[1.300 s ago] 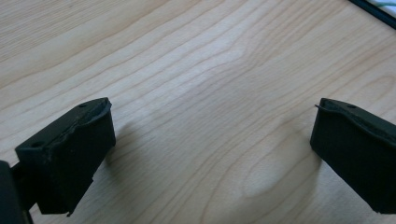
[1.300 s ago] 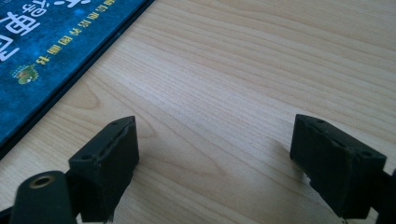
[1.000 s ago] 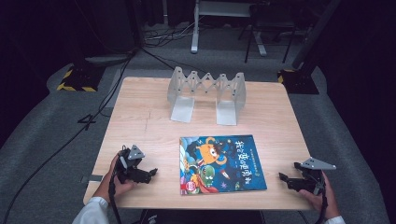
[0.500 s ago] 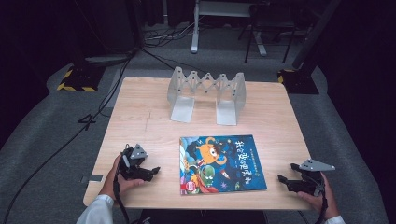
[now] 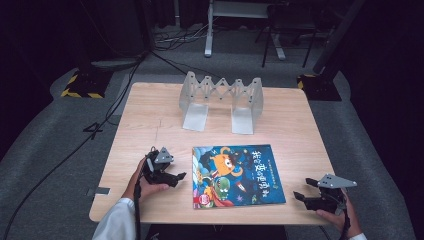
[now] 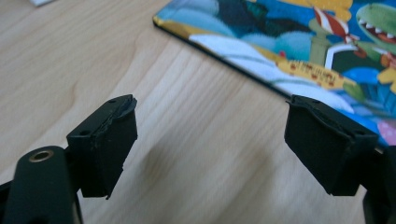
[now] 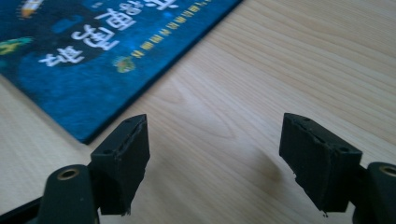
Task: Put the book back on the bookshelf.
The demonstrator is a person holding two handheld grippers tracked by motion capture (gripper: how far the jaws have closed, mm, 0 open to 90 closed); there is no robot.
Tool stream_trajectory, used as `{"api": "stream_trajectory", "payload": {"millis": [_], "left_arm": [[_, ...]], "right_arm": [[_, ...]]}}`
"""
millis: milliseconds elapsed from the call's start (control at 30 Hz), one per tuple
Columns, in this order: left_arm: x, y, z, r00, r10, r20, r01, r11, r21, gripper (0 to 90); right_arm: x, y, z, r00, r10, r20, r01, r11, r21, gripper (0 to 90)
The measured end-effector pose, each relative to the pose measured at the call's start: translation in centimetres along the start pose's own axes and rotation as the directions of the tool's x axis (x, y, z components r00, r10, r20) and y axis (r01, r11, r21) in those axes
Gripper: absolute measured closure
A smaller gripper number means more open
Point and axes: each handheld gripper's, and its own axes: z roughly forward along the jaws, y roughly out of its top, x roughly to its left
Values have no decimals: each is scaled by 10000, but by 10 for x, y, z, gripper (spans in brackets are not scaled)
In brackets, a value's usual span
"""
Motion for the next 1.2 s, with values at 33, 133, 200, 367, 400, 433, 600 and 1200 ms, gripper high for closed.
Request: {"api": "stream_trajectory", "payload": {"millis": [33,133,200,367,400,433,600,1200], "left_arm": [[0,4,4,9999,25,104,-25,10000,47,177],[0,15,13,9996,209,190,-208,9998,-30,176],[0,20,17,9991,345,227,-343,9994,-87,176],[5,37,33,9985,301,462,-298,9995,-69,171],[6,40,38,9983,274,514,-274,9996,-12,168],[6,43,42,9983,337,473,-338,9994,24,165],[7,54,59,9976,488,491,-496,9987,145,165],[14,68,82,9909,253,1320,-280,9994,191,153]], "right_arm": [[3,1,0,9999,-115,-109,115,9999,-48,248],[13,4,2,9985,-327,-428,324,9995,-70,246],[19,6,4,9971,-466,-603,466,9989,-13,247],[27,9,9,9945,-659,-809,666,9978,57,252],[28,9,8,9947,-619,-823,625,9980,53,254],[28,9,8,9942,-584,-908,589,9983,30,254],[34,10,10,9893,-855,-1184,868,9962,61,253],[43,15,20,9837,-1234,-1304,1300,9906,429,273]]}}
